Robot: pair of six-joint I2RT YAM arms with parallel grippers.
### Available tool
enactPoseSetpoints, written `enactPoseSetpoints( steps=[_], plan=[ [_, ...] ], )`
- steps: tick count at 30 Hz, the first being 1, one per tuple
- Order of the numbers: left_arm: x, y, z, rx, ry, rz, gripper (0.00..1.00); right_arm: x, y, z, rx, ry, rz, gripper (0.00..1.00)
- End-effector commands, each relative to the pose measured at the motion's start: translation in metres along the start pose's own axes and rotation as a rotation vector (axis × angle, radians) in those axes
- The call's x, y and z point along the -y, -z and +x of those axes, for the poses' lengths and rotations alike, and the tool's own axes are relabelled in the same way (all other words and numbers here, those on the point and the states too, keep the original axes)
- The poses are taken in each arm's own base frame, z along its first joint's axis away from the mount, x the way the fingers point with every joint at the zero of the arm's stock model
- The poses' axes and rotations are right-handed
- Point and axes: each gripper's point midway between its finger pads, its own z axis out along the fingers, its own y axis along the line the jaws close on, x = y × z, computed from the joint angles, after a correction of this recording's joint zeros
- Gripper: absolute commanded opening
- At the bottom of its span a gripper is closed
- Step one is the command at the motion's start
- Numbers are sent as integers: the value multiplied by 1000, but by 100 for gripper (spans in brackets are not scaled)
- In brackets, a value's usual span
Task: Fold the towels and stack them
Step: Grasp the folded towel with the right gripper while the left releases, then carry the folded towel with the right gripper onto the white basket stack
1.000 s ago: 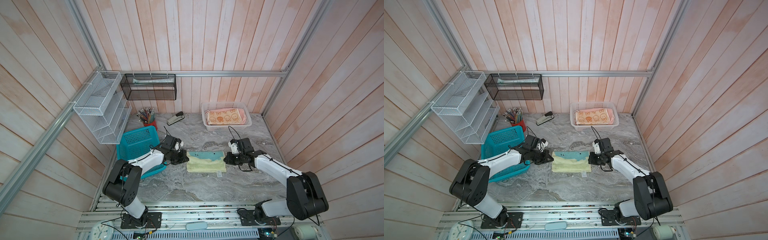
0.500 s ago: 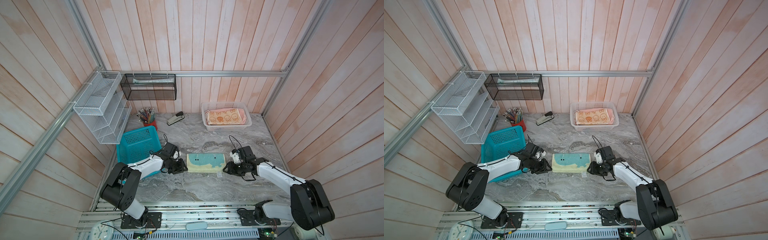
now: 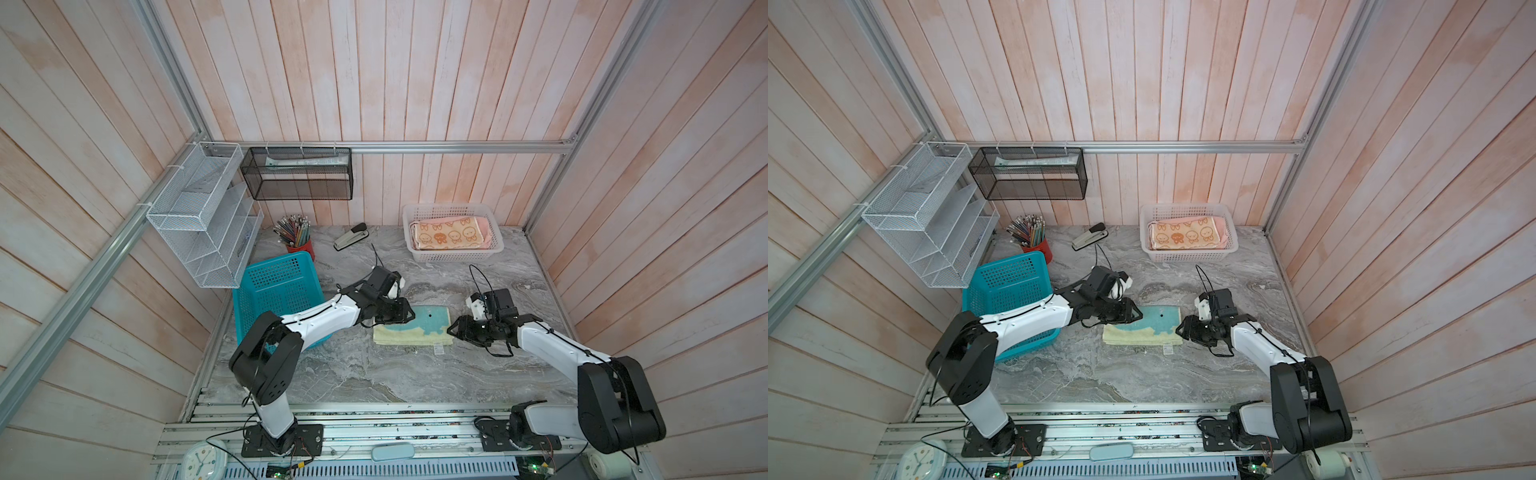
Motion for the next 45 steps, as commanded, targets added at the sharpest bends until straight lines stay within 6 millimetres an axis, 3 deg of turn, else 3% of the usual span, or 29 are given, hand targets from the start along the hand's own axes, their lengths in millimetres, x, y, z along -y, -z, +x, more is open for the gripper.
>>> enactPoseSetpoints(
  steps=[1,4,7,15,17,23,27,36,45],
  plan=[
    [24,-29,6,-54,-20,52,36,4,-8,1,-15,-21,-9,57],
    [31,-51,13,-91,-22,72,35,8,-14,3,-26,-27,-3,57],
    [24,-66,22,-122,4,88,35,9,-21,5,-39,-31,-21,57],
    [7,-81,43,-167,53,100,33,3,-42,13,-91,-50,-68,55],
    [5,-81,46,-168,61,105,33,-2,-47,14,-104,-45,-78,48],
    [7,-75,45,-154,61,111,33,-17,-53,6,-115,-13,-92,13],
    [5,-67,41,-134,57,111,33,-26,-51,-8,-97,15,-79,1],
    [-2,-36,21,-56,54,126,33,-46,-45,-50,-46,140,31,0],
    [-5,0,0,16,30,152,33,-80,-46,-130,-10,315,194,0]
  ],
)
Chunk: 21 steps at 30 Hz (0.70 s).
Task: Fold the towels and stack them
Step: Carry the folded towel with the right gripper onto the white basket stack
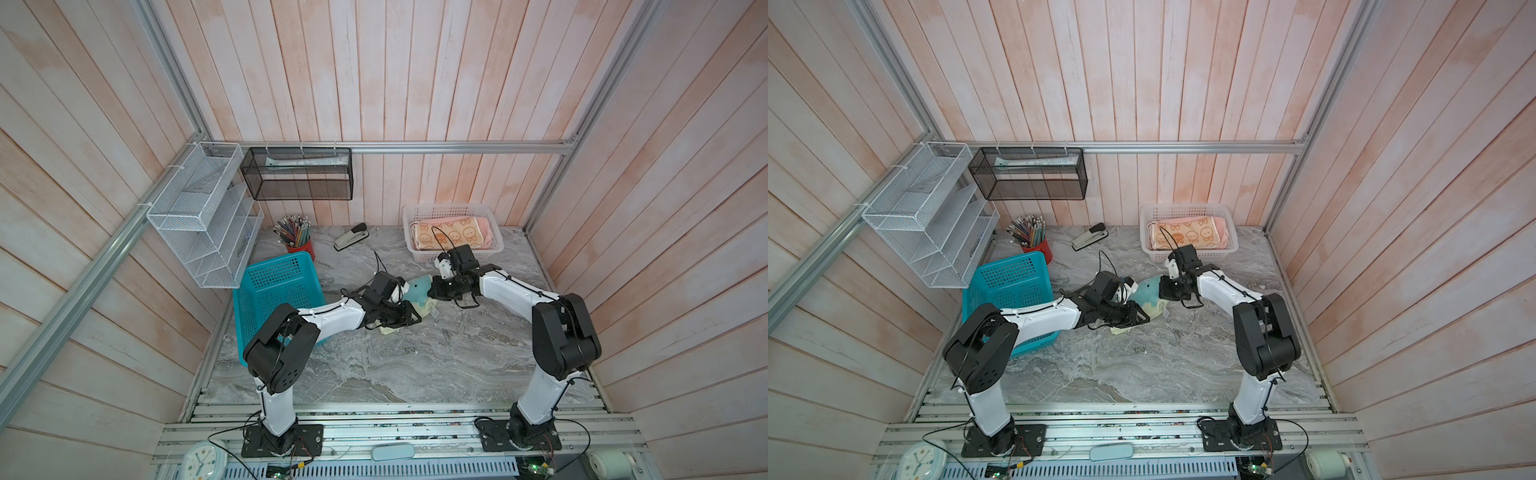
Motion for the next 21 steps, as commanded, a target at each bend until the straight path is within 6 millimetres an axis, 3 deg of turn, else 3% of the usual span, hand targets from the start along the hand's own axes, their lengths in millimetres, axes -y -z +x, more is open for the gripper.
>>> enactPoseSetpoints(
  steps=[1,11,17,21],
  plan=[
    [5,14,0,10,-41,27,33,12,2,-16,-35,81,126,0],
    [3,34,-16,80,-35,44,33,-22,14,-141,98,217,156,0],
    [-9,41,-29,106,-9,46,33,-46,31,-194,234,234,91,0],
    [-19,46,-36,117,10,48,33,-57,48,-215,327,205,-6,0]
  ],
)
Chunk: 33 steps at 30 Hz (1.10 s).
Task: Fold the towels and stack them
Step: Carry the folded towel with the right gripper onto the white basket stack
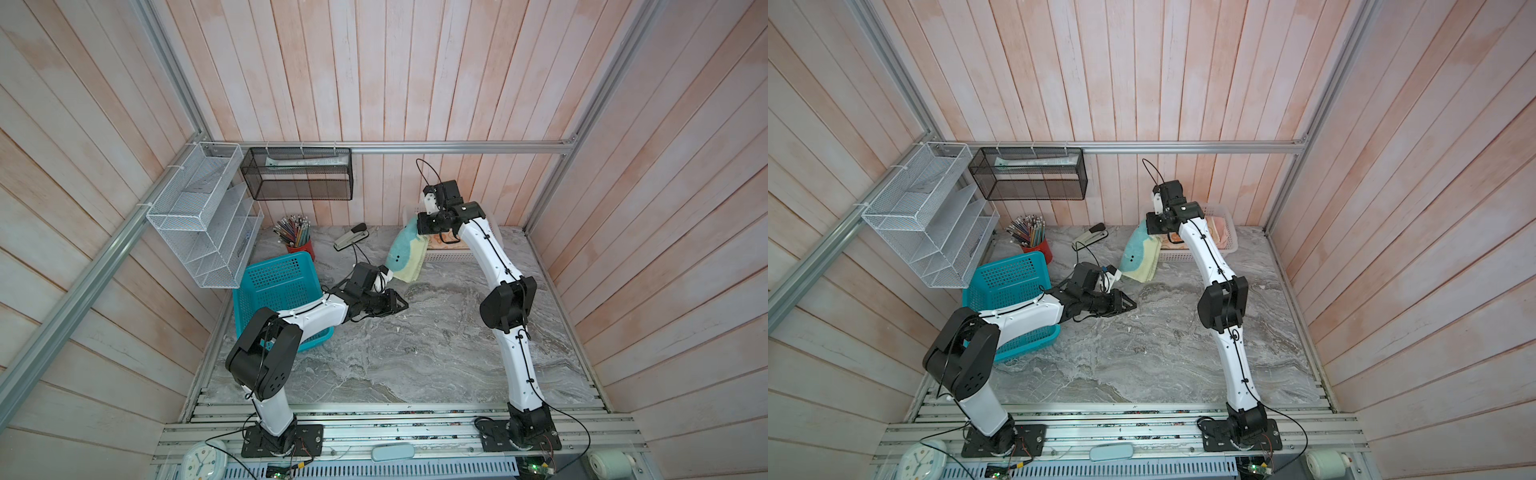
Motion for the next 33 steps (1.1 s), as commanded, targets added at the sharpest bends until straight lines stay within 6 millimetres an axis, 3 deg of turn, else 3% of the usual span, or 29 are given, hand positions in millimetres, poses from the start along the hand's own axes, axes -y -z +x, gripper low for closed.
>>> enactPoseSetpoints(
  steps=[1,6,11,19,25,29,32,33],
  plan=[
    [-4,5,-4,12,-12,20,33,0,18,-23,77,-36,-65,0],
    [-13,6,-13,26,1,16,33,10,40,-54,203,-47,-63,0],
    [-9,5,-27,40,-7,26,33,60,34,-60,216,-127,-68,0],
    [-18,-4,-27,20,15,12,33,157,-4,-29,168,-270,-15,0],
    [-23,-6,-25,15,28,-1,33,198,-15,-5,123,-289,41,0],
    [-21,-4,-29,18,23,-9,33,216,-12,10,74,-319,89,8],
    [-17,-1,-34,32,10,-18,33,221,-4,14,64,-317,145,22],
    [-16,0,-35,35,4,-20,33,223,0,14,67,-315,167,32]
  ],
)
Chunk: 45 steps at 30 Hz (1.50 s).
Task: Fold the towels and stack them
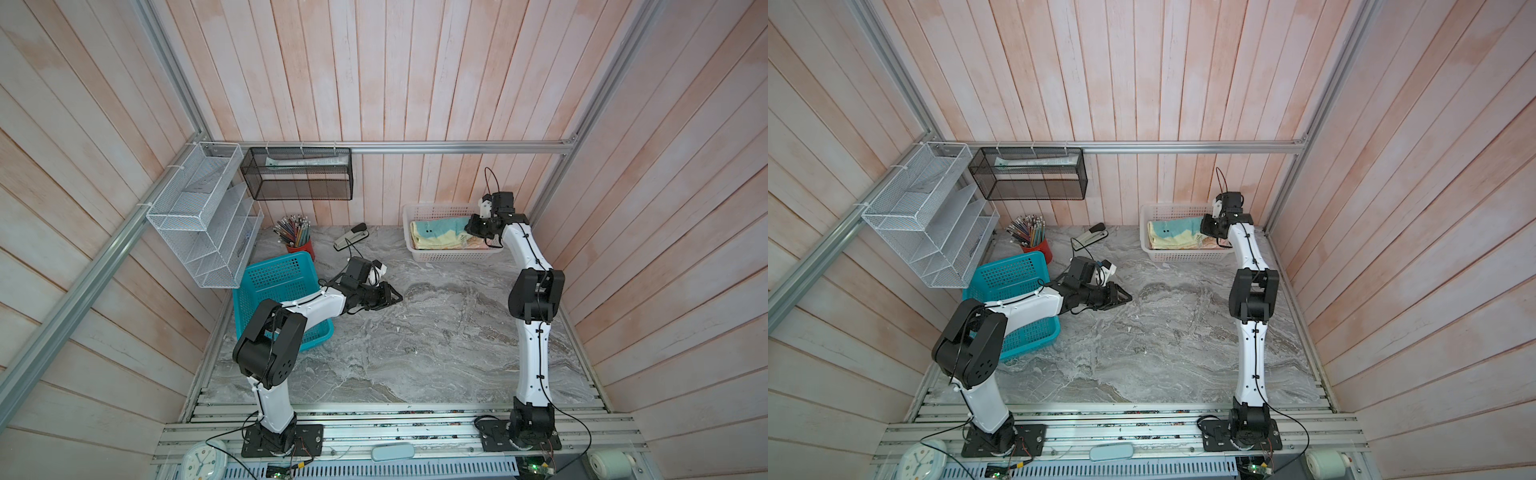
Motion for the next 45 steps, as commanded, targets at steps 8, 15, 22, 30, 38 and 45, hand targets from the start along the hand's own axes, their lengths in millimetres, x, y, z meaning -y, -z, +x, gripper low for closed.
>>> enactPoseSetpoints(
  steps=[8,15,22,30,38,45],
  plan=[
    [17,26,-24,63,-123,-75,34,9,69,-30,93,77,200,52],
    [24,79,-46,167,-206,-184,35,-10,124,-29,170,135,224,57],
    [18,156,-56,326,-244,-326,38,-28,194,7,333,200,183,59],
    [-15,241,-50,569,-269,-563,70,-20,262,70,505,251,217,74],
    [-66,294,-38,733,-326,-820,100,21,285,140,587,191,332,88],
    [-104,315,-18,918,-481,-1000,100,52,290,199,791,179,366,97]
  ],
)
